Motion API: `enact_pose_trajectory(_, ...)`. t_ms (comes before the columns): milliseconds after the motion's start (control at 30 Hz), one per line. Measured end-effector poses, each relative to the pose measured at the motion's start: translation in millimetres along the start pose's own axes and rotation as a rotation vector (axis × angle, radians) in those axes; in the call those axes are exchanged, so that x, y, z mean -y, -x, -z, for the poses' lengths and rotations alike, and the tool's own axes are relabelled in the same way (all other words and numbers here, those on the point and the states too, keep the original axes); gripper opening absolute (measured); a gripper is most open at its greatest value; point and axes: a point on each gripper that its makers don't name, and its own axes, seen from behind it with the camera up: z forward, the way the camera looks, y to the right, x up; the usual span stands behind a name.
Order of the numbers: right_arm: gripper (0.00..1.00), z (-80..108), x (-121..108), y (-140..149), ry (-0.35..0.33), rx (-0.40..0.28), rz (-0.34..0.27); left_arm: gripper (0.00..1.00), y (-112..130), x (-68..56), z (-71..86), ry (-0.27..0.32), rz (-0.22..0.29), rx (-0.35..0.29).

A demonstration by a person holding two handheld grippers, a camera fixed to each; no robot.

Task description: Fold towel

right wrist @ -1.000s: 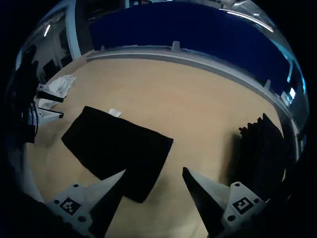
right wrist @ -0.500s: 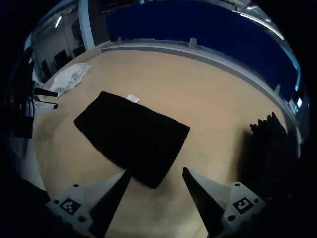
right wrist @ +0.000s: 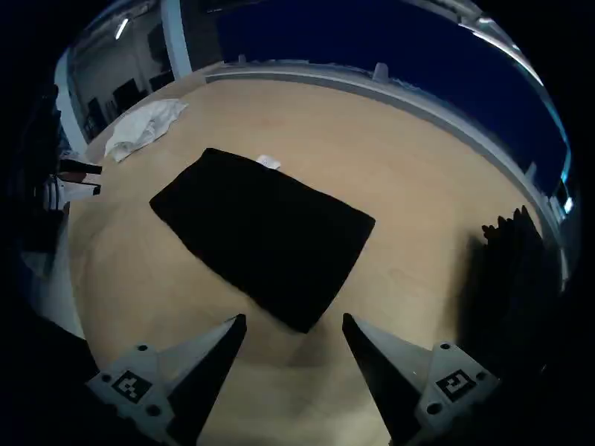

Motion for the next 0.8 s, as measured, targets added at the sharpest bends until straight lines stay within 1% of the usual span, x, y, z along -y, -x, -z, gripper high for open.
enact_pose_trajectory(133, 0.99, -1.8, 1.8, 0.3, -0.011, -0.001, 0.007, 0.95, 7.2, 2.1, 6.2, -0.004, 0.008, 0.007)
enact_pose_trajectory(233, 0.94, -4.3, 2.0, 2.4, -0.016, 0.009, 0.016, 0.95, 12.0, 4.5, 10.2, -0.010, 0.011, 0.011)
enact_pose_trajectory(267, 0.91, -5.3, 1.8, 3.4, -0.016, 0.012, 0.019, 0.95, 13.5, 5.3, 11.5, -0.011, 0.012, 0.012)
enact_pose_trajectory(367, 0.77, -8.7, 0.2, 7.2, -0.015, 0.028, 0.030, 0.95, 16.9, 7.7, 15.5, -0.015, 0.020, 0.013)
enact_pose_trajectory(533, 0.60, -11.5, -2.7, 12.1, -0.010, 0.049, 0.040, 0.95, 21.2, 10.6, 20.8, -0.017, 0.030, 0.014)
enact_pose_trajectory(700, 0.35, -13.6, -5.3, 14.4, -0.003, 0.058, 0.039, 0.95, 25.7, 11.0, 24.6, -0.015, 0.026, 0.017)
enact_pose_trajectory(733, 0.31, -13.8, -5.7, 14.4, -0.002, 0.058, 0.038, 0.95, 26.5, 11.1, 25.5, -0.015, 0.024, 0.017)
enact_pose_trajectory(800, 0.28, -13.9, -5.5, 14.8, -0.004, 0.060, 0.036, 0.95, 28.2, 11.3, 27.0, -0.014, 0.022, 0.019)
